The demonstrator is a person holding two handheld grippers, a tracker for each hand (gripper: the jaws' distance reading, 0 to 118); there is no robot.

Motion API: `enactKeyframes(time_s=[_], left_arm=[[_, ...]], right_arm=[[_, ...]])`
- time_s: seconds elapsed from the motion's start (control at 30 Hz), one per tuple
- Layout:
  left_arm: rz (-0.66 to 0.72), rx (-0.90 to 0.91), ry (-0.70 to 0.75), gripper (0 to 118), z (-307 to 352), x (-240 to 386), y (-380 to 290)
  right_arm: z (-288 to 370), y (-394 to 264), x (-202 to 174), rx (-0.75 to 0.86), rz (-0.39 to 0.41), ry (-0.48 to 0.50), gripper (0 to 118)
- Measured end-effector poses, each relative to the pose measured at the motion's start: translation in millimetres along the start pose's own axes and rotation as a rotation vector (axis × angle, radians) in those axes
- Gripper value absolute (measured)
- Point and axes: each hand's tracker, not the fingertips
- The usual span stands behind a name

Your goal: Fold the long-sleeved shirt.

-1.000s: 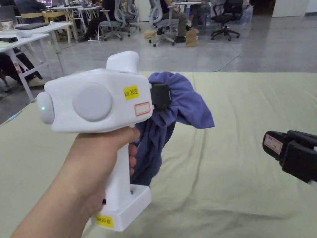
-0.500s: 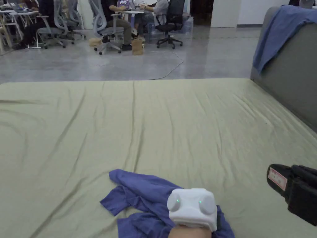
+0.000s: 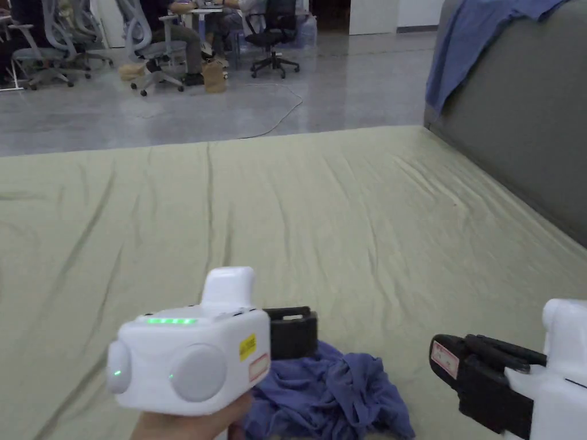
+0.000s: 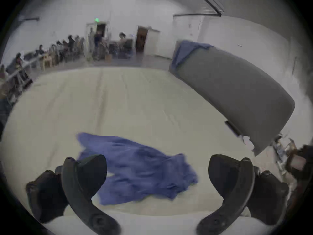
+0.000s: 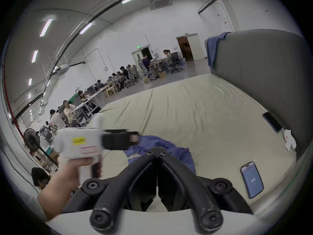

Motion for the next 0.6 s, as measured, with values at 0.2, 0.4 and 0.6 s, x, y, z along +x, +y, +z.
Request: enactKeyframes(time_s=[0.2, 0.4, 0.6], left_arm=[[0.155, -0.159, 0.083, 0, 24, -79, -65], [0.170, -0.100, 0.246, 111, -72, -181, -44], [0.135, -0.273, 0.388, 116, -178, -149, 21]], right_arm=[[-28, -19, -11, -0.083, -0.031, 0.026, 0], [-56, -18, -18, -0.121, -0.031, 0.054, 0], [-72, -5, -8, -0.126, -0.025, 0.019, 0]])
